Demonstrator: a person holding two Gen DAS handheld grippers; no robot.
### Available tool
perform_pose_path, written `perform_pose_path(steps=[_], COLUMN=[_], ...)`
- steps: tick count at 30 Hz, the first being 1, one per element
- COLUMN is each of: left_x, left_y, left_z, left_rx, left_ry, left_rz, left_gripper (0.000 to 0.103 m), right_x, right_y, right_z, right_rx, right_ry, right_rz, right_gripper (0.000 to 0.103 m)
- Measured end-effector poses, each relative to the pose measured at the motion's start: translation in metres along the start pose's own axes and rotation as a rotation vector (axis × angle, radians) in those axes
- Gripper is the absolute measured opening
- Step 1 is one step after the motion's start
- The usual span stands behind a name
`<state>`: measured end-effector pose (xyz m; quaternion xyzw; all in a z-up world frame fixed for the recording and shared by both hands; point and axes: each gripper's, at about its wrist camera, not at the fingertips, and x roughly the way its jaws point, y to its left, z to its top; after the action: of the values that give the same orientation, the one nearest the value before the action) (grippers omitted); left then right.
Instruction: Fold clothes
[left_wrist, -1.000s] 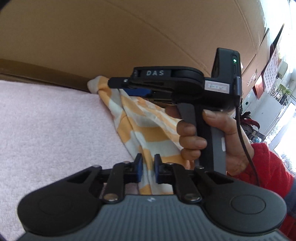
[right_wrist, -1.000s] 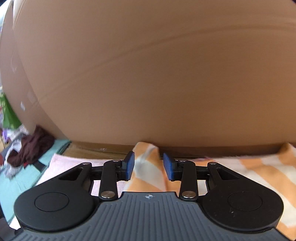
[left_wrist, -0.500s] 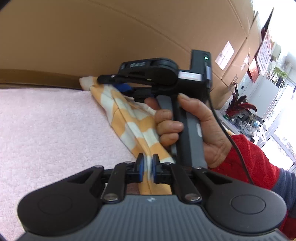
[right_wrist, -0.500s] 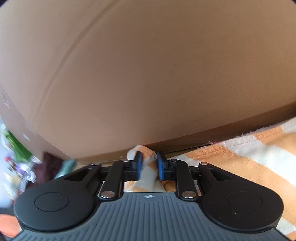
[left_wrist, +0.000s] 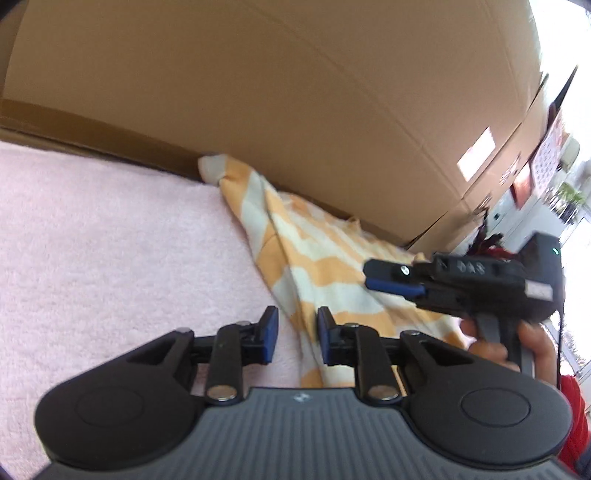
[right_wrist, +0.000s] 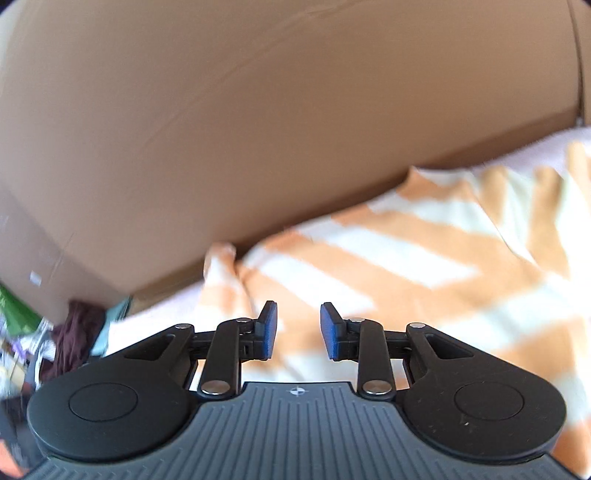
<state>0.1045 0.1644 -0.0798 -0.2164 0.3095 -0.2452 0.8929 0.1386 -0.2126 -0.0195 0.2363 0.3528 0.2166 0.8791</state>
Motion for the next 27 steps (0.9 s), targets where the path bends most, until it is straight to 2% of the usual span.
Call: perform_pose_path(steps=[3,6,7,9,12,13,17,19,21,23,25,27], left_x=[0.000,0.001,0.001,0.002,0.003,0.002,-0.002,0.001,0.002,0.000,-0.002,-0.002], left_y=[0.004,0.001,-0.001,-0.006,-0.010,-0.011,-0.006,-0.003,-0.001,-0.001,0.002,0.006], left_z=[0.001,0.002,0.002,0.001,0.001,0.001,0.001,0.002,0.002,0.002,0.002,0.002], left_rx=[-0.006,0.013,0.026,0.050,0.073,0.079,0.066,0.038,0.017,0.010,-0.007,-0.036], left_ry=[-0.001,-0.001,-0.001,0.000,-0.002,-0.004,-0.014,-0.002,-0.003,-0.021,-0.032,-0.032], left_rz=[0.004,0.028,0.042,0.069,0.096,0.092,0.022,-0.002,-0.041,-0.073,-0.095,-0.098], left_gripper=[0.017,0.015,0.015,0.015,0.015,0.011,0.009,0.009,0.012,0.020,0.034,0.034], right_x=[-0.008,0.021,0.019,0.014,0.016,0.013,0.015,0.024,0.023,0.020,0.017,0.015], right_y=[-0.009,0.014,0.015,0.016,0.013,0.013,0.009,0.005,-0.003,-0.009,-0.013,-0.011], right_z=[-0.009,0.000,-0.001,-0.003,-0.002,-0.002,0.001,0.001,0.002,0.005,0.006,0.006], right_rx=[-0.029,-0.105,-0.125,-0.150,-0.122,-0.114,-0.113,-0.114,-0.056,-0.004,0.038,0.027], right_ry=[-0.004,0.042,0.041,0.032,0.018,0.010,-0.053,-0.030,-0.033,-0.017,0.000,0.020], right_rz=[0.051,0.092,0.081,0.045,0.028,0.029,0.003,-0.054,-0.016,0.037,0.071,0.073], right_gripper=[0.029,0.031,0.029,0.007,0.006,0.006,0.000,0.000,0.004,0.021,0.025,0.025])
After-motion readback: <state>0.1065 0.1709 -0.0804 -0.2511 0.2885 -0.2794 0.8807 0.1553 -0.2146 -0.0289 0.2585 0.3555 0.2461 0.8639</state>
